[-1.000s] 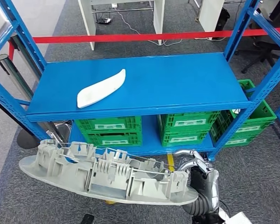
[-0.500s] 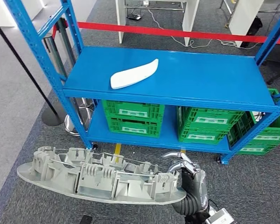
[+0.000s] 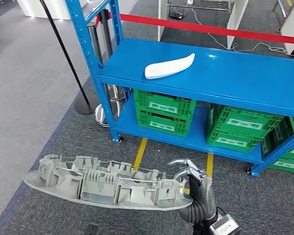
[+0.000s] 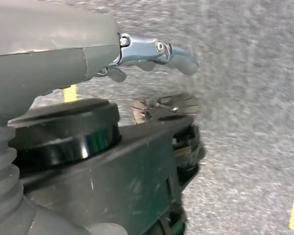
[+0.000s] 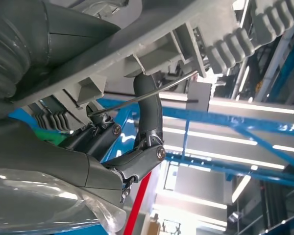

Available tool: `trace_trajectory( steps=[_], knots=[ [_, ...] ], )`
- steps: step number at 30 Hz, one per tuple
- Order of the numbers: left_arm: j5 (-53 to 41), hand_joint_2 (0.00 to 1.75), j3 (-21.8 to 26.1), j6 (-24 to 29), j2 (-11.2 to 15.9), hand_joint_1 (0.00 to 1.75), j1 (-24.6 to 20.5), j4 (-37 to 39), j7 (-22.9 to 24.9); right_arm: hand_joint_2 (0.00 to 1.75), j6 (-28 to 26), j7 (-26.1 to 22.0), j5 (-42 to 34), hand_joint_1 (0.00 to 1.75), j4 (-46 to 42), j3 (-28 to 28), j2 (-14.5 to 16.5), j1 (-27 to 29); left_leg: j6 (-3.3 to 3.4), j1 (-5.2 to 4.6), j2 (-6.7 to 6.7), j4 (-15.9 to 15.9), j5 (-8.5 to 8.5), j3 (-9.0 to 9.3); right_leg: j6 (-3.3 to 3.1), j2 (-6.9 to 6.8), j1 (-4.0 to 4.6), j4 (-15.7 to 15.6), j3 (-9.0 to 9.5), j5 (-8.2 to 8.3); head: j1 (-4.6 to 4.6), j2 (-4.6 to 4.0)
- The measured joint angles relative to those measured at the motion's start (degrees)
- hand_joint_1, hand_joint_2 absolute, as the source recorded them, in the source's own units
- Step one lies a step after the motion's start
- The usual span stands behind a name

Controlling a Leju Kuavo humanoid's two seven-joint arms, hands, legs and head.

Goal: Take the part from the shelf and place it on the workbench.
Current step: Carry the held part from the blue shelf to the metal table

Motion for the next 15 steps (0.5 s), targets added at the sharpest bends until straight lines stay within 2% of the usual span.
trace_trajectory(
  steps=[1, 2, 3, 4, 5, 6, 7, 8, 9, 10, 11, 12, 13, 14, 15],
  knots=[
    [0.0, 1.75, 0.0, -0.1, -0.1, 0.00, 0.0, 0.0, 0.0, 1.75, 0.0, 0.0, 0.0, 1.75, 0.1, 0.0, 0.0, 0.0, -0.49, 0.24, 1.56, 3.2, -3.29, -0.63, -0.25, -0.96, 0.04, 0.1, -0.66, 0.55, -0.15, 0.01],
    [0.0, 1.75, 0.1, -0.2, -0.1, 0.00, -0.1, 0.0, 0.0, 1.75, 0.0, 0.0, 0.1, 1.75, 0.1, 0.0, 0.1, 0.1, -0.97, 0.61, 2.49, 7.2, -6.30, -1.28, -0.36, -1.93, 0.07, 0.2, -1.37, 1.07, -0.24, 0.01],
    [0.0, 1.75, 0.1, -0.3, -0.1, 0.00, -0.1, 0.0, 0.0, 1.75, 0.0, 0.0, 0.2, 1.75, 0.2, 0.0, 0.1, 0.1, -1.39, 1.00, 2.92, 10.9, -8.10, -1.67, -0.23, -2.90, 0.09, 0.4, -2.12, 1.54, -0.24, 0.01],
    [0.0, 1.75, 0.1, -0.4, -0.1, 0.00, -0.1, 0.0, 0.0, 1.75, 0.0, 0.0, 0.2, 1.75, 0.3, 0.0, 0.1, 0.1, -1.77, 1.38, 3.17, 13.5, -8.49, -1.53, -0.08, -3.88, 0.08, 0.8, -2.86, 2.00, -0.25, 0.01],
    [0.0, 1.75, 0.2, -0.5, -0.1, 0.00, -0.1, 0.0, 0.0, 1.75, 0.0, 0.0, 0.3, 1.75, 0.3, 0.1, 0.1, 0.0, -2.08, 1.74, 3.37, 14.4, -7.59, -0.61, 0.10, -4.81, 0.04, 1.2, -3.71, 2.42, -0.25, 0.01],
    [0.0, 1.75, 0.2, -0.5, -0.1, 0.00, -0.1, 0.0, 0.0, 1.75, 0.0, 0.0, 0.3, 1.75, 0.4, 0.1, 0.1, 0.0, -2.34, 2.03, 3.66, 13.2, -6.04, 1.26, 0.32, -5.67, -0.01, 1.7, -4.60, 2.80, -0.26, 0.02],
    [0.0, 1.75, 0.3, -0.5, -0.1, 0.00, -0.2, 0.0, 0.0, 1.75, 0.0, 0.0, 0.3, 1.75, 0.4, 0.1, 0.1, -0.1, -2.50, 2.23, 4.46, 10.1, -4.76, 4.00, 0.57, -6.42, -0.04, 2.3, -5.42, 3.12, -0.27, 0.01],
    [0.0, 1.75, 0.3, -0.6, -0.1, 0.00, -0.2, 0.0, 0.0, 1.75, 0.0, 0.0, 0.3, 1.75, 0.4, 0.1, 0.1, -0.2, -2.59, 2.22, 5.70, 6.1, -4.47, 7.02, 0.84, -7.05, -0.01, 2.8, -6.23, 3.37, -0.31, 0.01],
    [0.0, 1.75, 0.3, -0.6, -0.1, 0.00, -0.3, 0.0, -0.1, 1.75, 0.0, 0.0, 0.3, 1.75, 0.4, 0.2, 0.1, -0.2, -2.39, 2.07, 6.78, 2.4, -4.90, 9.51, 1.18, -7.64, 0.05, 3.3, -6.80, 3.61, -0.28, 0.01],
    [0.0, 1.75, 0.4, -0.6, -0.2, 0.00, -0.3, 0.0, -0.1, 1.75, 0.0, 0.0, 0.3, 1.75, 0.4, 0.2, 0.1, -0.3, -2.09, 1.85, 7.54, -0.3, -5.68, 11.01, 1.54, -8.23, 0.12, 3.6, -7.19, 3.88, -0.28, 0.00],
    [0.0, 1.75, 0.4, -0.6, -0.2, 0.00, -0.3, 0.0, -0.1, 1.75, 0.0, 0.0, 0.4, 1.75, 0.3, 0.3, 0.1, -0.4, -1.64, 1.61, 7.65, -1.6, -6.32, 11.42, 1.91, -8.82, 0.14, 3.8, -7.49, 4.21, -0.25, 0.01],
    [0.0, 1.75, 0.5, -0.6, -0.3, 0.00, -0.2, 0.0, -0.1, 1.75, 0.0, 0.0, 0.4, 1.75, 0.4, 0.3, 0.1, -0.5, -0.96, 1.46, 7.15, -2.1, -6.30, 11.03, 2.31, -9.43, 0.10, 3.8, -7.67, 4.60, -0.20, 0.01],
    [0.0, 1.75, 0.6, -0.6, -0.3, 0.00, -0.1, 0.0, -0.1, 1.75, 0.0, 0.0, 0.5, 1.75, 0.4, 0.4, 0.1, -0.6, -0.36, 1.43, 6.63, -2.3, -5.91, 10.48, 2.70, -9.36, -0.05, 4.0, -7.96, 4.59, -0.22, 0.02],
    [0.0, 1.75, 0.7, -0.7, -0.3, 0.00, -0.1, 0.0, -0.2, 1.75, 0.0, -0.1, 0.6, 1.75, 0.4, 0.4, 0.2, -0.6, 0.30, 1.41, 6.12, -2.4, -5.33, 9.85, 3.02, -8.24, -0.20, 4.5, -8.39, 3.72, -0.18, 0.02],
    [-0.1, 1.75, 0.8, -0.7, -0.4, 0.00, -0.1, 0.0, -0.3, 1.75, -0.1, -0.1, 0.8, 1.75, 0.5, 0.5, 0.2, -0.5, 0.91, 1.39, 5.58, -2.6, -4.60, 9.12, 3.24, -6.49, -0.30, 6.1, -9.11, 1.75, -0.14, 0.02]
  ],
)
